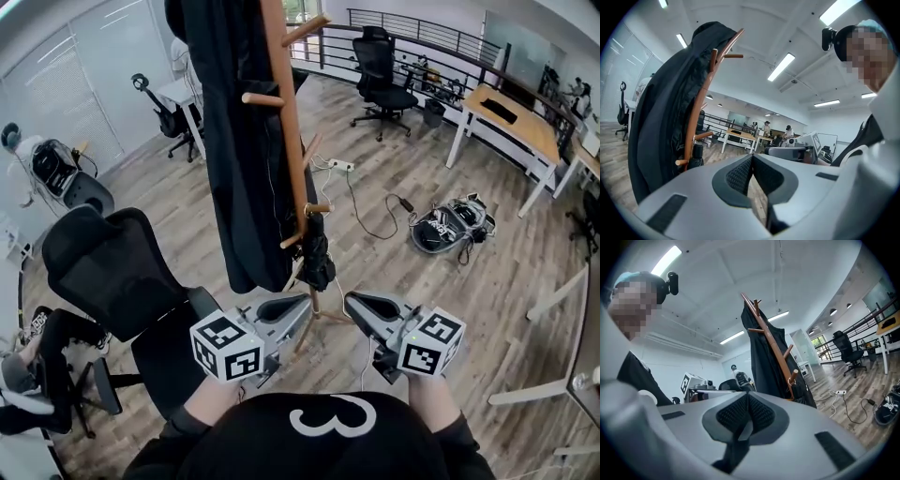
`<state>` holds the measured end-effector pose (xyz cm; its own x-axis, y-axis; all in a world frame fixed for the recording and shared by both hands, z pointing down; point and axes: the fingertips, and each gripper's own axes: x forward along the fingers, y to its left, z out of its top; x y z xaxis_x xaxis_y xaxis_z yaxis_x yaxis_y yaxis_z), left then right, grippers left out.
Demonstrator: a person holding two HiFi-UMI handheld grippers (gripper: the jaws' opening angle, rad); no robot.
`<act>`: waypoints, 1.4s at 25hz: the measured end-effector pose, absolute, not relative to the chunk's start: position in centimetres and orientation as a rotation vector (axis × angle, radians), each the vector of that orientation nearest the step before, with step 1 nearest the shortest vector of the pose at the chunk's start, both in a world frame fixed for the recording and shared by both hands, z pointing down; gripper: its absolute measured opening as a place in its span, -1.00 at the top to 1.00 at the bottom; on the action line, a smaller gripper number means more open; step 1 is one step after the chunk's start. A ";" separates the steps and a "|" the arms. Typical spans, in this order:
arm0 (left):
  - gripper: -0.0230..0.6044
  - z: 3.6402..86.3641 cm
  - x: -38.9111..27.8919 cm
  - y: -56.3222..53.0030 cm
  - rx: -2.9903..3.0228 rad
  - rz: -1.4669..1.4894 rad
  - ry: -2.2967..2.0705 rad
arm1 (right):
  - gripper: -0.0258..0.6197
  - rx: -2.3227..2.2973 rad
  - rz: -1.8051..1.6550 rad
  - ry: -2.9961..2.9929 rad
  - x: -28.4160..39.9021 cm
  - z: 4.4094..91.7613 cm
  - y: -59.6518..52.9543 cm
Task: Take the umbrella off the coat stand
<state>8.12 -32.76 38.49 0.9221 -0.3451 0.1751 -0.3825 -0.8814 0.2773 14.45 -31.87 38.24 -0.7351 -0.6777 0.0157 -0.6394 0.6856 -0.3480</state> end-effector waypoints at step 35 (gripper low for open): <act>0.87 45.2 5.5 -45.1 2.693 0.182 -0.681 | 0.29 -1.157 -0.592 2.901 14.9 47.0 -52.5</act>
<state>5.49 -45.09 45.25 0.8759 -0.4353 0.2080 -0.4810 -0.8209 0.3078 14.86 -52.52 46.98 -0.7346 -0.6571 0.1691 -0.6708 0.6659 -0.3264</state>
